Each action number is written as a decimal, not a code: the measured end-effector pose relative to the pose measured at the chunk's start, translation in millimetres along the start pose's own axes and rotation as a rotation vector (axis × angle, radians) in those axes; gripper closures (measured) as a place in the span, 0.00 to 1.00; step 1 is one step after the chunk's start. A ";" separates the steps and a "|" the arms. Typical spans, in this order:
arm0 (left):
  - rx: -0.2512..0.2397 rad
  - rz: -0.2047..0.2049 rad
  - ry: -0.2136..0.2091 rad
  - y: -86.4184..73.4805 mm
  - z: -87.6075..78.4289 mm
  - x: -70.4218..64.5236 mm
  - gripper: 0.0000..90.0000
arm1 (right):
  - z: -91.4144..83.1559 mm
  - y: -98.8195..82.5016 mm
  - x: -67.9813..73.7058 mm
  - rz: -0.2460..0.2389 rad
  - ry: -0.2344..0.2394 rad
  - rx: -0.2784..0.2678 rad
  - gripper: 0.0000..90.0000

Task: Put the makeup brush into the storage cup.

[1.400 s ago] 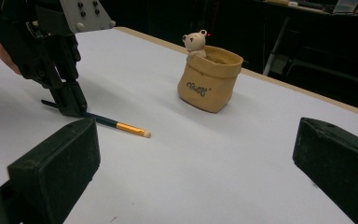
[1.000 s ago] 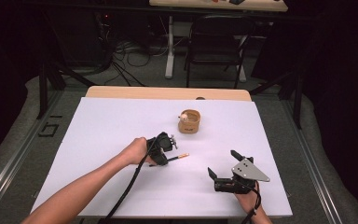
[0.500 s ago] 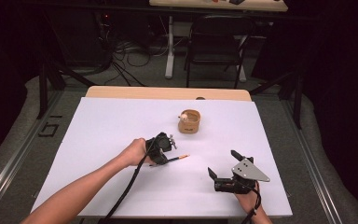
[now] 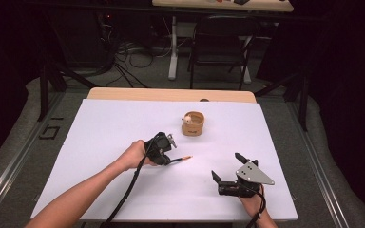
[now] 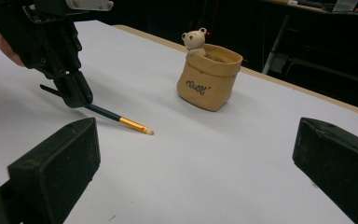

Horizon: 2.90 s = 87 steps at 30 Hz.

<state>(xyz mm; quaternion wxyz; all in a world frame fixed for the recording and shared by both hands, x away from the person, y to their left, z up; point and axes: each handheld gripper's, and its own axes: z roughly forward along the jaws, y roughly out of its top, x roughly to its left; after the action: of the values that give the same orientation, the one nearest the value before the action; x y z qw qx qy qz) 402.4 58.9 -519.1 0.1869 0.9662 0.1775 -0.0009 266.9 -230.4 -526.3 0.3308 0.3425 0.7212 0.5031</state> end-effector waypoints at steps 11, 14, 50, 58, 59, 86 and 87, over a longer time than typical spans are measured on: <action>0.001 -0.009 0.002 -4.7 1.6 2.1 0.93 | 0.8 -0.2 0.3 0.000 0.002 0.000 0.00; 0.058 0.016 0.032 -3.1 6.7 0.6 0.93 | 0.8 -0.1 0.8 -0.002 0.002 0.002 0.00; 0.077 0.020 -0.005 14.8 8.5 5.9 0.93 | 0.5 -0.7 -0.2 -0.001 0.007 -0.010 0.00; -0.019 -0.011 -0.012 5.9 -7.1 7.3 0.93 | 0.0 -0.2 0.4 -0.004 0.007 0.003 0.00; -0.037 -0.014 -0.012 4.5 -9.9 7.2 0.93 | 0.4 -0.4 0.3 -0.004 0.007 0.000 0.00; -0.342 -0.090 -0.038 -24.3 -41.4 -5.9 0.93 | -0.5 0.0 0.9 0.001 0.019 -0.002 0.00; -0.356 -0.092 -0.038 -25.8 -42.4 -6.4 0.93 | 0.0 -0.2 0.9 0.001 0.022 -0.003 0.00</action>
<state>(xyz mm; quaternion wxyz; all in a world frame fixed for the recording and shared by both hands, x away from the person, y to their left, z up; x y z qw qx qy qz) 384.8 94.3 -488.6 0.3582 0.9085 0.2151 0.0036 266.3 -229.7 -526.6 0.3233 0.3368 0.7238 0.5081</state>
